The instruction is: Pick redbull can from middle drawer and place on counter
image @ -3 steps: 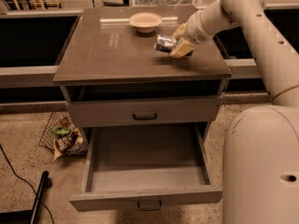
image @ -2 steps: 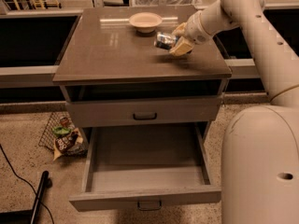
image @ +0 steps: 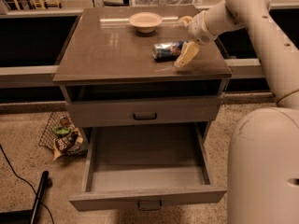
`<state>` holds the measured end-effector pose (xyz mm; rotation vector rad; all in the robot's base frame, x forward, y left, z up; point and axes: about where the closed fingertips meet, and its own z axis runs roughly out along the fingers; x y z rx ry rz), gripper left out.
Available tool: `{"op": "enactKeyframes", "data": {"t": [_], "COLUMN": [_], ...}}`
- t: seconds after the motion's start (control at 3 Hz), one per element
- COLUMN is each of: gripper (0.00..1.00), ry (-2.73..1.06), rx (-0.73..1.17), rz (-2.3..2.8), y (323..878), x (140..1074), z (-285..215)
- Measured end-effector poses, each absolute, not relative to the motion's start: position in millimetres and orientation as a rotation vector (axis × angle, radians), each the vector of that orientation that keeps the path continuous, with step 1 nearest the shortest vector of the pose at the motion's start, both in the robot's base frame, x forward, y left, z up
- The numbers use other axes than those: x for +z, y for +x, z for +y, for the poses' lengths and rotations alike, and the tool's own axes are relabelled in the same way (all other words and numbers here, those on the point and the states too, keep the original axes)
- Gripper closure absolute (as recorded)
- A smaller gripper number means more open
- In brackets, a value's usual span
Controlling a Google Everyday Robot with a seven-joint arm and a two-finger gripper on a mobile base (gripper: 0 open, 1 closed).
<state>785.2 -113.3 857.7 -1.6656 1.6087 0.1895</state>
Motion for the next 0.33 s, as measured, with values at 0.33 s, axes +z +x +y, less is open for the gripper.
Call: {"op": "enactKeyframes", "data": {"t": [0.33], "gripper": [0.00], "ry": [-1.629], "rx": [0.172], "rz": [1.609], "y": [776.9], "x": [865.3], "z": [-131.1]}}
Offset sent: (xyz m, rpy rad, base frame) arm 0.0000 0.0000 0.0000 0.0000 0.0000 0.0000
